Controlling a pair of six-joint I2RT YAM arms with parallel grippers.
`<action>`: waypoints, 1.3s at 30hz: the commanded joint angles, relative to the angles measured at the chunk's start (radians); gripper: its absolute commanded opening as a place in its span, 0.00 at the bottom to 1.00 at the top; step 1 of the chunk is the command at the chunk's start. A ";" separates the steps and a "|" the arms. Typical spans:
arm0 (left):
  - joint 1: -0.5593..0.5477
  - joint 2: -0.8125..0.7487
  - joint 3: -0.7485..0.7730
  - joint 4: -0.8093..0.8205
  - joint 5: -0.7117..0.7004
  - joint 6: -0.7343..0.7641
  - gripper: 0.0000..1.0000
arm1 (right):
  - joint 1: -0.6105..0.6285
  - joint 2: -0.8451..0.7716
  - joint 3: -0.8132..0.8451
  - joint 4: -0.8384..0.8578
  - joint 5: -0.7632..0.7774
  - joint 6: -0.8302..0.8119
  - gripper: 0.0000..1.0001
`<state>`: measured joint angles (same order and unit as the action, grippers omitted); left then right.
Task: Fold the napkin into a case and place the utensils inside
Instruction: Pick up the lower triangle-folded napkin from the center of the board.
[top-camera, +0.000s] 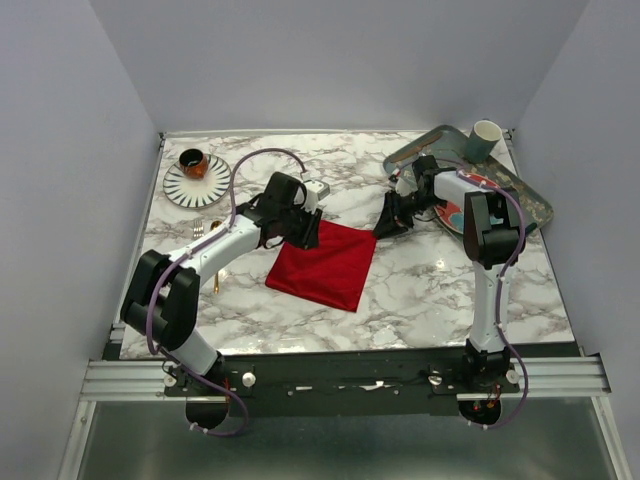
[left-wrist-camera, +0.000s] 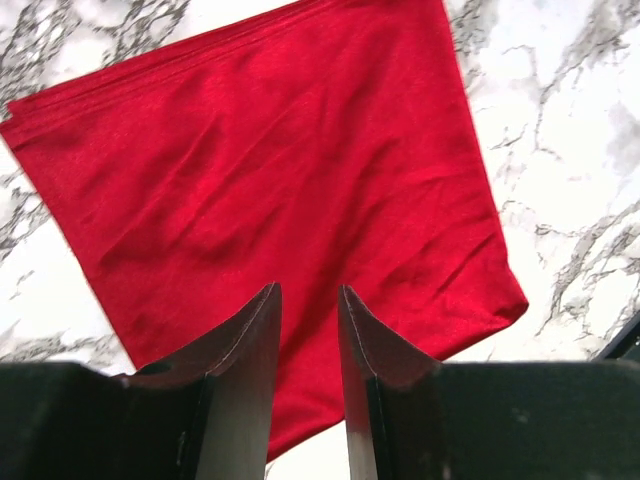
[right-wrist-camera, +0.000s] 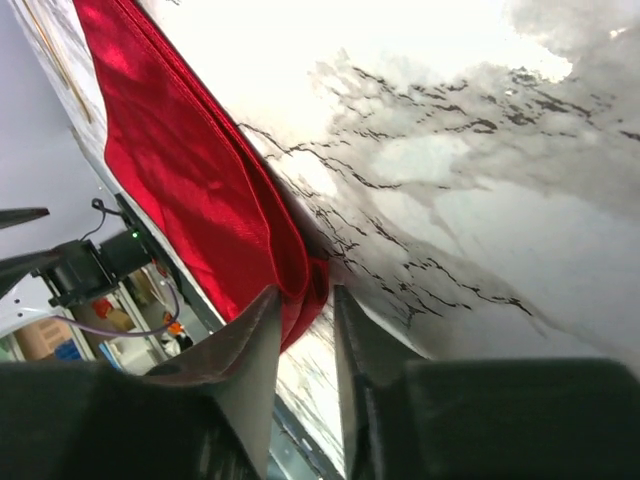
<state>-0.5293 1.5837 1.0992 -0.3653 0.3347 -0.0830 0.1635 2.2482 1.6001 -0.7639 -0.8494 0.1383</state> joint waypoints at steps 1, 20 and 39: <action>0.051 -0.042 -0.030 -0.009 0.039 -0.008 0.39 | 0.010 0.013 0.026 0.017 -0.003 -0.011 0.31; 0.210 0.025 -0.101 -0.041 0.194 -0.107 0.24 | 0.126 -0.099 0.067 -0.058 0.125 -0.281 0.01; 0.239 0.197 -0.099 -0.043 0.188 -0.181 0.07 | 0.310 -0.196 0.003 -0.041 0.283 -0.491 0.01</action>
<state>-0.2962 1.7554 0.9855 -0.3996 0.5205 -0.2489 0.4171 2.1040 1.6321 -0.8051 -0.6250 -0.2733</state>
